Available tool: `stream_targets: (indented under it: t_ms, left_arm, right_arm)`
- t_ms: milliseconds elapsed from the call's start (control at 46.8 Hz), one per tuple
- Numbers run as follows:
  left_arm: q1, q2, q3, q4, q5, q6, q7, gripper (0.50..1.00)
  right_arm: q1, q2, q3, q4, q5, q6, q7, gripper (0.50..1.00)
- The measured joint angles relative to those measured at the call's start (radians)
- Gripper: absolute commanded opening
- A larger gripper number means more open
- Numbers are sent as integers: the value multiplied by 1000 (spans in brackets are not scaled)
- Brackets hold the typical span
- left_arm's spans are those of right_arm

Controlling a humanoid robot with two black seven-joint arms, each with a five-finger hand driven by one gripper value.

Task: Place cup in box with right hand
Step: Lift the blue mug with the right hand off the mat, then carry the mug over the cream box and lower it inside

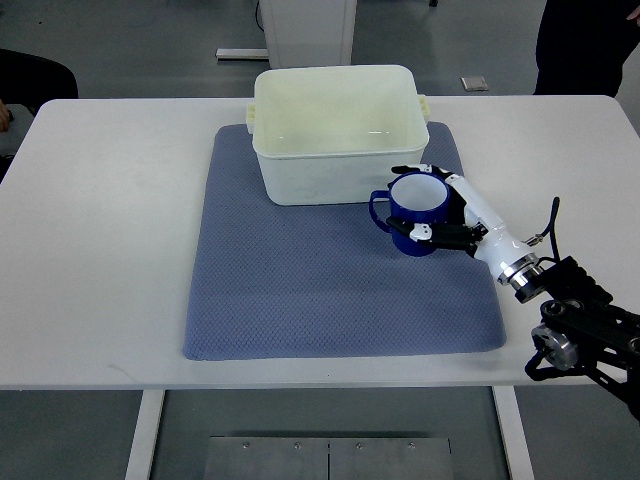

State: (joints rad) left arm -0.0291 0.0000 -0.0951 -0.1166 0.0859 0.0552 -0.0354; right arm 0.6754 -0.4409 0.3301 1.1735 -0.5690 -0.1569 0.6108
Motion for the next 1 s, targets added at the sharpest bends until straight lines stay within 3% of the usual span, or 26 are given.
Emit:
stream_targets:
  t_ms: [385,1005]
  left_arm:
    - [0,0,0,0,0,0,0,1000]
    - [0,0,0,0,0,0,0,1000]
  right_arm:
    - [110,-160,1,50,74,25,0,500]
    - [320,-138,-86,18,185,27,0,500]
